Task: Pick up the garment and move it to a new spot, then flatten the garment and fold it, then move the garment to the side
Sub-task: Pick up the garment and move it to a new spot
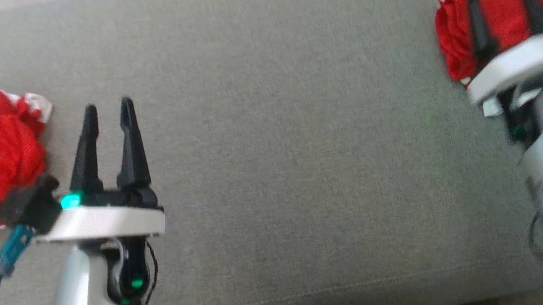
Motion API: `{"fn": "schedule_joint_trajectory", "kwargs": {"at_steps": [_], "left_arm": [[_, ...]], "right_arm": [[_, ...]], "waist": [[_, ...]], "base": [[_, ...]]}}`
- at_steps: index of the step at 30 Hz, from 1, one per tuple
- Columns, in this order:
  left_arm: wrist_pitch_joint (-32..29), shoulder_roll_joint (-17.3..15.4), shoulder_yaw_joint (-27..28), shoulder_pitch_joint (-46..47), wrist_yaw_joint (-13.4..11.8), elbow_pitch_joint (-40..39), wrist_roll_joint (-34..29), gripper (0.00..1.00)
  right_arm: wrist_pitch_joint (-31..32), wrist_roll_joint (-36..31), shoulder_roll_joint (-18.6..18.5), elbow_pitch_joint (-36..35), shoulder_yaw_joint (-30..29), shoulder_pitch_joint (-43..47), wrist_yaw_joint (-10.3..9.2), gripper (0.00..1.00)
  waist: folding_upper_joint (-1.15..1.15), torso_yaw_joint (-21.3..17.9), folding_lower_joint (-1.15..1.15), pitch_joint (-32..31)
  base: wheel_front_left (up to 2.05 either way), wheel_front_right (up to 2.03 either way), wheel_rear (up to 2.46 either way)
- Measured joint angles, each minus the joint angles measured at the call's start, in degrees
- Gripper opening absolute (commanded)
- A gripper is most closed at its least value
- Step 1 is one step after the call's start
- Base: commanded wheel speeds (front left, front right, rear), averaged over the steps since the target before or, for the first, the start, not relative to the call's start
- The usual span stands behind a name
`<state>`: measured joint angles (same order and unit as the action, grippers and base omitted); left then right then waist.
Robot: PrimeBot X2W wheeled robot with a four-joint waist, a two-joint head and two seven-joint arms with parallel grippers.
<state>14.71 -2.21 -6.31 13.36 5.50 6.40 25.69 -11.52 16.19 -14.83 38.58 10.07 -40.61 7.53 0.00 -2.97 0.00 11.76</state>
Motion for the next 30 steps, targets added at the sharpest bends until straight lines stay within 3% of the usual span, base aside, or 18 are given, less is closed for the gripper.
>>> {"fn": "schedule_joint_trajectory", "kwargs": {"at_steps": [7,13,23,30], "left_arm": [[0.0,-0.1,-0.5,-6.9,-1.1,-0.4,1.2,1.0],[0.0,-0.1,-1.9,-12.2,-2.8,-0.4,-3.5,1.0],[0.0,-0.2,-4.0,-15.9,-5.1,-2.5,-6.6,1.0],[0.0,-0.2,-3.9,-16.7,-5.5,-3.4,-7.0,1.0]], "right_arm": [[-2.3,3.3,6.0,-8.4,0.1,13.5,0.0,1.0],[-2.8,-2.5,7.5,-14.2,-2.1,25.2,0.0,1.0],[-2.9,-11.6,11.2,-21.6,-6.8,35.4,0.0,1.0],[-2.9,-12.8,11.7,-23.2,-7.6,38.1,0.0,1.0]], "waist": [[0.0,1.7,0.0,-5.0],[0.0,2.8,0.0,-8.6],[0.0,2.6,0.0,-11.8],[0.0,1.8,0.0,-11.2]], "base": [[0.0,0.0,0.0],[0.0,0.0,0.0],[0.0,0.0,0.0],[0.0,0.0,0.0]]}}
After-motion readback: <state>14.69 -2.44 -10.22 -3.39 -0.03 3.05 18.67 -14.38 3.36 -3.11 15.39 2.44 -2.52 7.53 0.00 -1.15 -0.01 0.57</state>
